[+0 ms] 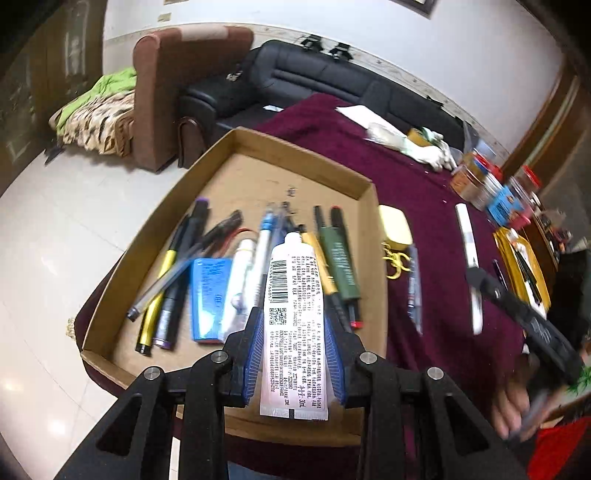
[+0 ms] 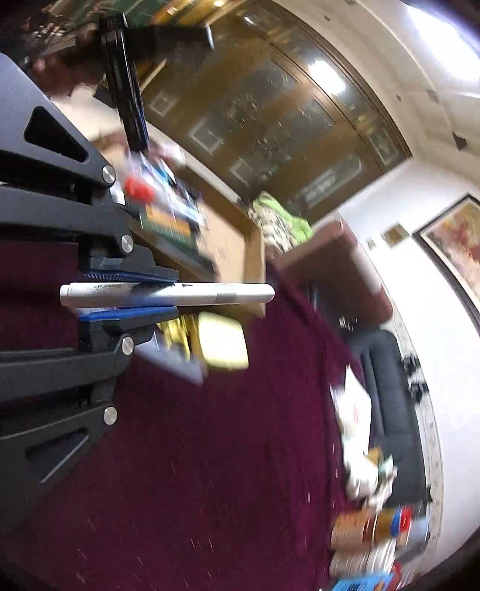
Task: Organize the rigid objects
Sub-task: 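Carry the white tube and white marker into the tray and open both tools, then move both open tools back over the table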
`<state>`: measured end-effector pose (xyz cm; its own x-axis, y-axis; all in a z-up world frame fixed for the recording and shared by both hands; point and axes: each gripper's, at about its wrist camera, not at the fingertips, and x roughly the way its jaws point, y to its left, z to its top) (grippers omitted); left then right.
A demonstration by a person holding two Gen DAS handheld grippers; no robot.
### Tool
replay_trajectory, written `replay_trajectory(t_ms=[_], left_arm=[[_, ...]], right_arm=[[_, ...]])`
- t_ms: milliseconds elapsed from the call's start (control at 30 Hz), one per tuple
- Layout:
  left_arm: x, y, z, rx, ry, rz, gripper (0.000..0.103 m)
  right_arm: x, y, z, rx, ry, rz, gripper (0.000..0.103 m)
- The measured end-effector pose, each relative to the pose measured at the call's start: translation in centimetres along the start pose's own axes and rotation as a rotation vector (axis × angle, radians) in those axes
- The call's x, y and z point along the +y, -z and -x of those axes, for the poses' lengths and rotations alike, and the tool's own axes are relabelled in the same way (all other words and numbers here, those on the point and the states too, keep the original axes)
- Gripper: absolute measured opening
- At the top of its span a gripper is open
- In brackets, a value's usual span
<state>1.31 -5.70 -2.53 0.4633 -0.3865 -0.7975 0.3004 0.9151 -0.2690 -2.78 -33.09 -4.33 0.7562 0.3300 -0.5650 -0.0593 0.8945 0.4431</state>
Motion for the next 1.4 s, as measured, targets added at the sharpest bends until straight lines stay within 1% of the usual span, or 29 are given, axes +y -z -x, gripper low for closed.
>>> replay_trajectory(t_ms=[100, 133, 167, 200, 267, 300, 367, 533, 633, 800, 833, 900, 933, 967, 1000, 1033, 1067, 1100, 1133, 1167, 1200, 1233, 1300, 1400], left_arm=[[0.3, -0.2, -1.3, -0.002, 0.001, 0.003, 0.032], [0.4, -0.4, -1.8, 0.004, -0.005, 0.009, 0.032], [0.6, -0.7, -2.3, 0.010, -0.007, 0.016, 0.032], [0.8, -0.8, -2.4, 0.007, -0.005, 0.010, 0.033], [0.8, -1.1, -2.9, -0.007, -0.027, -0.011, 0.033], [0.9, -1.1, -3.2, 0.002, -0.023, -0.009, 0.033], [1.2, -1.2, -3.4, 0.009, 0.001, 0.011, 0.033], [1.4, -1.1, -3.4, 0.008, 0.011, 0.015, 0.033], [1.5, -0.9, -3.5, 0.010, 0.014, 0.015, 0.033], [1.0, -0.7, -3.3, -0.010, -0.017, 0.000, 0.033], [0.9, -0.6, -3.2, -0.021, -0.028, -0.006, 0.033], [0.6, -0.4, -2.9, -0.037, -0.050, -0.018, 0.035], [0.3, -0.1, -2.6, -0.049, -0.063, -0.027, 0.038], [0.2, 0.2, -2.2, -0.062, -0.072, -0.033, 0.048], [-0.2, 0.6, -1.5, -0.092, -0.088, -0.040, 0.062], [-0.5, 1.1, -1.0, -0.118, -0.102, -0.051, 0.068], [-0.8, 1.5, -0.5, -0.142, -0.118, -0.068, 0.076], [-1.3, 1.8, 0.0, -0.160, -0.132, -0.088, 0.081], [-1.7, 2.2, 0.4, -0.174, -0.140, -0.105, 0.082], [-2.1, 2.6, 0.8, -0.182, -0.146, -0.116, 0.085], [-2.6, 3.0, 1.1, -0.190, -0.156, -0.129, 0.089], [-2.9, 3.3, 1.3, -0.198, -0.168, -0.140, 0.091], [-3.5, 3.9, 1.5, -0.216, -0.189, -0.155, 0.096], [-4.0, 4.7, 1.6, -0.214, -0.233, -0.189, 0.098]], right_arm=[[4.1, 0.7, -3.1, 0.078, -0.067, 0.013, 0.013], [4.9, 0.8, -4.0, 0.096, -0.074, 0.020, 0.013], [6.0, 0.8, -5.7, 0.128, -0.059, 0.026, 0.013], [6.5, 0.7, -6.6, 0.144, -0.047, 0.026, 0.013], [7.1, 0.4, -8.6, 0.167, -0.017, 0.034, 0.012], [7.1, 0.2, -9.5, 0.178, 0.008, 0.031, 0.012], [7.3, -0.1, -10.4, 0.185, 0.030, 0.039, 0.012], [7.9, 0.3, -11.4, 0.201, 0.034, 0.054, 0.013], [8.1, 0.3, -11.5, 0.195, 0.035, 0.059, 0.013], [8.2, 0.9, -11.0, 0.189, 0.024, 0.062, 0.013], [8.1, 0.9, -10.8, 0.184, 0.024, 0.064, 0.015], [8.1, 1.3, -10.0, 0.167, 0.025, 0.060, 0.022], [7.8, 1.7, -9.1, 0.148, 0.033, 0.051, 0.034], [7.6, 2.1, -8.0, 0.127, 0.030, 0.041, 0.042], [7.5, 2.4, -7.0, 0.103, 0.015, 0.036, 0.045], [7.4, 3.0, -5.9, 0.084, 0.000, 0.032, 0.061], [7.1, 3.6, -4.5, 0.072, 0.020, 0.024, 0.070], [6.7, 4.1, -3.4, 0.052, 0.048, 0.013, 0.070], [6.1, 4.7, -2.0, 0.029, 0.083, 0.000, 0.071], [5.3, 5.4, -0.5, 0.011, 0.127, -0.007, 0.076], [4.8, 5.7, 0.1, 0.010, 0.160, -0.011, 0.078], [4.0, 6.0, 0.8, 0.012, 0.206, -0.025, 0.081], [2.3, 6.9, 1.5, 0.041, 0.295, -0.040, 0.084], [1.0, 8.9, 0.9, 0.144, 0.383, -0.031, 0.086]])
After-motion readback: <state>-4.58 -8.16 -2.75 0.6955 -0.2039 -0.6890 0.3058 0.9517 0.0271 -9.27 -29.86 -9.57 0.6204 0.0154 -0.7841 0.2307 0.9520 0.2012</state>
